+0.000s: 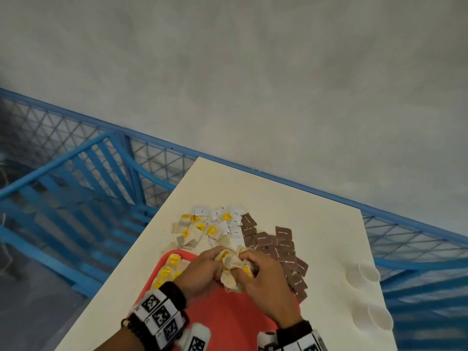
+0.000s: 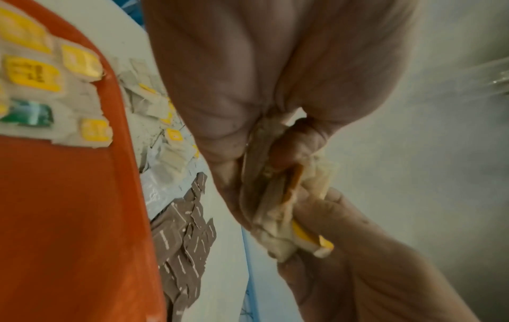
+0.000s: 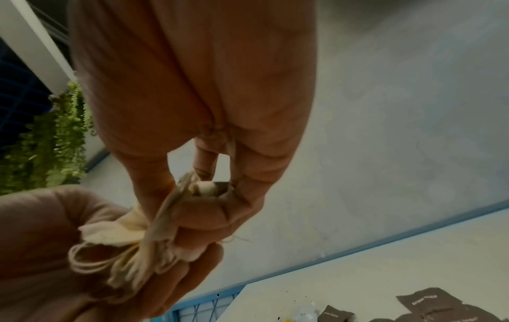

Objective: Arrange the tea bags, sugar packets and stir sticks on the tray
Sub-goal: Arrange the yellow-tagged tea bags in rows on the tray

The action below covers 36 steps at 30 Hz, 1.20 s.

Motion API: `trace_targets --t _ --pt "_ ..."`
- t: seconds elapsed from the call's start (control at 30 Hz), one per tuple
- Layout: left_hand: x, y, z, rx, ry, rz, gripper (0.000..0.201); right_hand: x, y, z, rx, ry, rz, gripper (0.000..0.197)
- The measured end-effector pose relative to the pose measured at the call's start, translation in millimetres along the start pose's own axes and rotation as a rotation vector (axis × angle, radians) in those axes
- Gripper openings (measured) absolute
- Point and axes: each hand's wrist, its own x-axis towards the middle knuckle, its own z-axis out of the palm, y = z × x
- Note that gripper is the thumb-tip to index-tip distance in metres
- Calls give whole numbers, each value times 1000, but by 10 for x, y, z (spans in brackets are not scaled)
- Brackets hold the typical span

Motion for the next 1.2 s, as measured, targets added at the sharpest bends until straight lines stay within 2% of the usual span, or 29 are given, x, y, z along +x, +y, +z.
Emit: trace_targets --t 0.07,0.13,0.23,0.3,0.37,0.47,0.53,0.63,0.67,0.73,0.8,0.83,0.9,0.97,1.07,1.13,1.2 --pt "-23 -80 37 -129 -20 -14 49 -51 9 32 -47 18 -21 4" --pt "-109 -120 139 -236 -79 -21 44 -114 29 77 -124 33 -63 2" --pt "-184 -203 288 -399 -116 -30 32 -217 15 136 -208 14 -38 16" --pt "-233 -240 367 -443 -102 -48 28 -282 -56 158 -207 -23 15 22" --pt "-255 -277 397 -473 -71 -71 33 -347 -108 184 -175 -29 17 26" --pt "-251 -282 373 -519 -11 -118 32 -418 -170 168 -102 4 30 20" --pt "-255 -270 351 -530 -7 -157 29 -442 -174 162 -168 -54 -14 14" --pt "-270 -283 308 -525 -28 -209 31 -447 -175 152 -187 -106 -79 17" --pt "-267 -291 284 -526 -23 -213 34 -444 -184 139 -146 -56 -60 15" --pt "-243 -302 259 -498 0 -219 38 -449 -194 98 -25 189 36 8" --pt "-222 -308 250 -475 11 -216 41 -448 -164 72 100 415 201 14" --pt "-221 -306 249 -463 16 -205 38 -444 -131 73 150 437 293 19" --pt "-236 -271 242 -375 39 -167 31 -453 -29 88 199 368 407 18" --pt "-273 -222 167 -284 85 -88 32 -480 148 110 167 316 440 9" --pt "-354 -143 -57 -211 126 23 37 -519 457 149 29 262 462 26" --pt "-452 -101 -228 -184 137 66 26 -535 684 263 -34 150 524 37" --pt "-539 -74 -394 -173 170 91 26 -512 815 439 -131 -1 549 38"
